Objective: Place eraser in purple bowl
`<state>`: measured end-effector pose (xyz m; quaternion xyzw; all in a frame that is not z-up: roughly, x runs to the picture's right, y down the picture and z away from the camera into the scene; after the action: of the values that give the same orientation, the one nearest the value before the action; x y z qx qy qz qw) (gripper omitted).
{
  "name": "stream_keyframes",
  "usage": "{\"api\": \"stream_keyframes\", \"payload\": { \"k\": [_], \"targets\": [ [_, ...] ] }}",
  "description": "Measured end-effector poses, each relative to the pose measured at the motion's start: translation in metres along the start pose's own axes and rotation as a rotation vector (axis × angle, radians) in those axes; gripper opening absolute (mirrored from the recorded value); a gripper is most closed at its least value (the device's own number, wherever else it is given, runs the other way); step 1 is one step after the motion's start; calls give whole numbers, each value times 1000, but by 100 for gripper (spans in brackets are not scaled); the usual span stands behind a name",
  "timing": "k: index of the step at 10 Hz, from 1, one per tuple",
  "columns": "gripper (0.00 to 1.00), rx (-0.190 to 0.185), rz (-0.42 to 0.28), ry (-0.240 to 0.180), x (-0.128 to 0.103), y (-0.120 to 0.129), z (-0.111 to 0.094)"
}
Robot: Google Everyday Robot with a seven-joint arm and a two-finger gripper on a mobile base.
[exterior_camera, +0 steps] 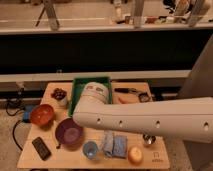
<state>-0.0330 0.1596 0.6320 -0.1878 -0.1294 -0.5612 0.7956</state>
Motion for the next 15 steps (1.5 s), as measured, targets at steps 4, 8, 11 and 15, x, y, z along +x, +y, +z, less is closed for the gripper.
{"api": "stream_keyframes", "payload": {
  "k": [4,8,11,15],
  "targets": [
    [8,-1,-33,-23,-6,-4,2],
    [20,1,-87,-33,-18,-10,3],
    [51,0,-123,-46,-25,-19,4],
    [80,1,-161,-56,-27,-27,4]
  ]
}}
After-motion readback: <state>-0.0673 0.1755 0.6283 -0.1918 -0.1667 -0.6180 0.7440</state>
